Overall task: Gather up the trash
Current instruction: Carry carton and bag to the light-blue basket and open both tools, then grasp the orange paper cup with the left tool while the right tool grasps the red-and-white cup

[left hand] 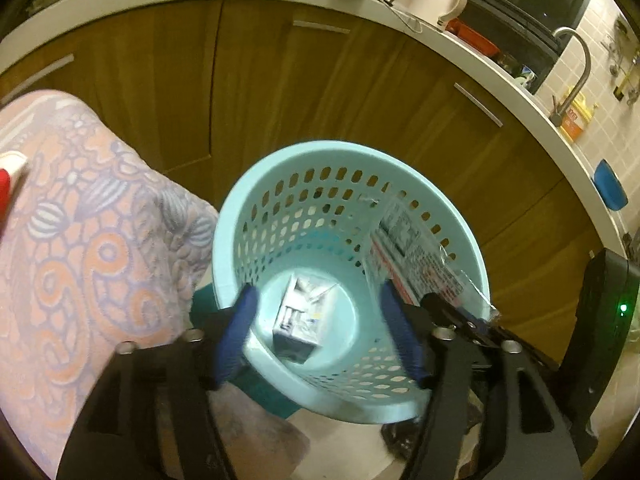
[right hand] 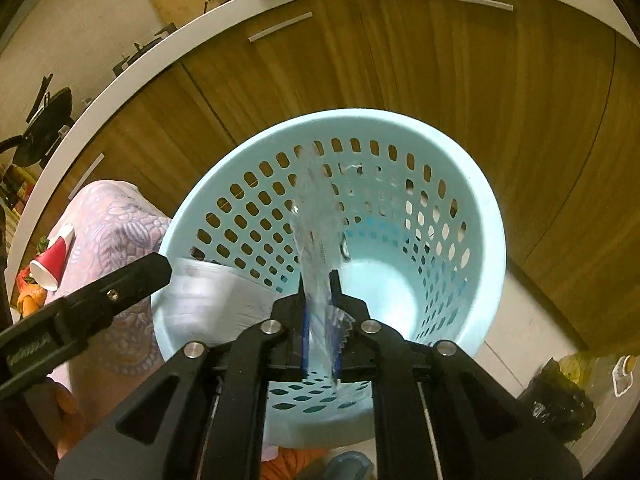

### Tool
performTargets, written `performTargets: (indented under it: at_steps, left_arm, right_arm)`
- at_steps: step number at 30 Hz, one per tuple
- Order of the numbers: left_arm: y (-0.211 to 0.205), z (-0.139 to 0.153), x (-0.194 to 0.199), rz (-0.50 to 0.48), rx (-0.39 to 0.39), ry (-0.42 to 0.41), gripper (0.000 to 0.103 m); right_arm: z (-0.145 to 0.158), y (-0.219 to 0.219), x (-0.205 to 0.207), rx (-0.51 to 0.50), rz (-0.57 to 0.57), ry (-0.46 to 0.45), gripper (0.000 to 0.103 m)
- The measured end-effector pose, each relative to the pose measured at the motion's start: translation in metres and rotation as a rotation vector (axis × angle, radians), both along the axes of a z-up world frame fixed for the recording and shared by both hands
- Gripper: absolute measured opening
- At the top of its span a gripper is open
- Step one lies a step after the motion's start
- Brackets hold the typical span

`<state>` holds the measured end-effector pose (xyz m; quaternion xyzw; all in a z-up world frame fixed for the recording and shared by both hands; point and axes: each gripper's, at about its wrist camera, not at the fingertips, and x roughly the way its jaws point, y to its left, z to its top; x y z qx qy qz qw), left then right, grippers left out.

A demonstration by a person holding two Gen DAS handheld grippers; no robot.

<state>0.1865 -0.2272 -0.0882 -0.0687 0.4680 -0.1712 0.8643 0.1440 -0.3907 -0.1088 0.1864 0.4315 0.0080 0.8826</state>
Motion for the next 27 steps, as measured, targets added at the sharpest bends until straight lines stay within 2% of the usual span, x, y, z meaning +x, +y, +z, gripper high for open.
performTargets:
  at_steps: [2, 7, 12, 18, 27]
  left_arm:
    - [0.002, 0.004, -0.003, 0.002, -0.011, -0.016, 0.067]
    - [0.018, 0.016, -0.009, 0.025, -0.034, -0.040, 0.067]
    - [0.038, 0.037, -0.028, 0.053, -0.049, -0.105, 0.067]
    - [0.073, 0.071, -0.063, 0.116, -0.027, -0.210, 0.067]
    - [0.138, 0.126, -0.124, 0.247, 0.070, -0.386, 0.068]
  right_arm:
    - [0.002, -0.001, -0.003, -0.006, -0.001, -0.004, 0.014]
    - [0.011, -0.003, -0.012, -0.018, -0.006, -0.040, 0.030]
    - [0.032, 0.007, -0.021, -0.036, 0.020, -0.091, 0.030]
    - [0.065, 0.041, -0.040, -0.073, 0.098, -0.197, 0.030]
    - [0.103, 0.127, -0.059, -0.098, 0.271, -0.303, 0.030]
